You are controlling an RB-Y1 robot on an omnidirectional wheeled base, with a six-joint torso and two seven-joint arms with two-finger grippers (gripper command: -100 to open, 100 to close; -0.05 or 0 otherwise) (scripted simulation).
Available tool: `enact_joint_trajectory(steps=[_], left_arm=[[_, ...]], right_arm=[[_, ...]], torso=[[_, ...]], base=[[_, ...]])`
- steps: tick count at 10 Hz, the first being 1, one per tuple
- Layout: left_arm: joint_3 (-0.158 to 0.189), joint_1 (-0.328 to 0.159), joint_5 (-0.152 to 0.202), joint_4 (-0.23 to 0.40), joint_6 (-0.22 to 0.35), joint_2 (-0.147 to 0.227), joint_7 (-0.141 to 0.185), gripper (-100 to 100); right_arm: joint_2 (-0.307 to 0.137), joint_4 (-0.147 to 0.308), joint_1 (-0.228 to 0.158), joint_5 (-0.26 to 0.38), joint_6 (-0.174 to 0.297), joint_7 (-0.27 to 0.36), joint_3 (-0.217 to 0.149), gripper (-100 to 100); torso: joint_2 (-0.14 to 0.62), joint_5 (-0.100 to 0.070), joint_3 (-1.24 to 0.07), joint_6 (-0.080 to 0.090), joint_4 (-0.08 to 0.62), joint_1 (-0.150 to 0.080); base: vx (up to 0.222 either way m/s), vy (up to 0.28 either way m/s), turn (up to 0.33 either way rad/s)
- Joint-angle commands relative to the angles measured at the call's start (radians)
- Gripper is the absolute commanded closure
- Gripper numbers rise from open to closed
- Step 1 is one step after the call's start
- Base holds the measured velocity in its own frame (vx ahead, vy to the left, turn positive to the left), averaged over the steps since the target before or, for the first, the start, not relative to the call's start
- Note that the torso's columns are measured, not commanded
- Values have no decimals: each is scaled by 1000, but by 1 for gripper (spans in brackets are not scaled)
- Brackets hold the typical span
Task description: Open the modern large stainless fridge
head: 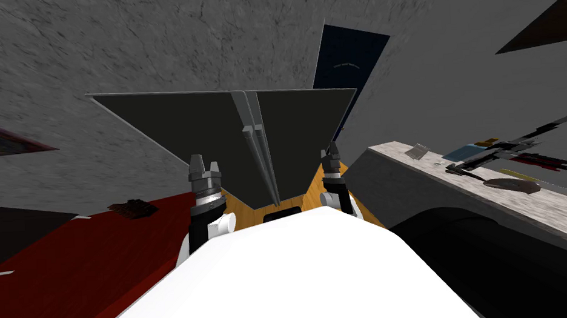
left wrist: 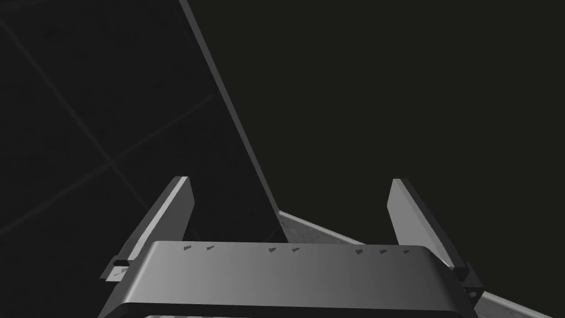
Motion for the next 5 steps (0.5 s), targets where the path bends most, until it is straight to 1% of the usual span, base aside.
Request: enact_joint_trajectory(steps=[1, 5], left_arm=[[0, 0, 0, 0, 0, 0, 0, 0], [0, 0, 0, 0, 0, 0, 0, 0]], right_arm=[[0, 0, 0, 0, 0, 0, 0, 0], [0, 0, 0, 0, 0, 0, 0, 0]], torso=[[40, 0, -82, 0, 41, 0], [322, 0, -644, 0, 322, 0]], base=[[0, 0, 0], [0, 0, 0]])
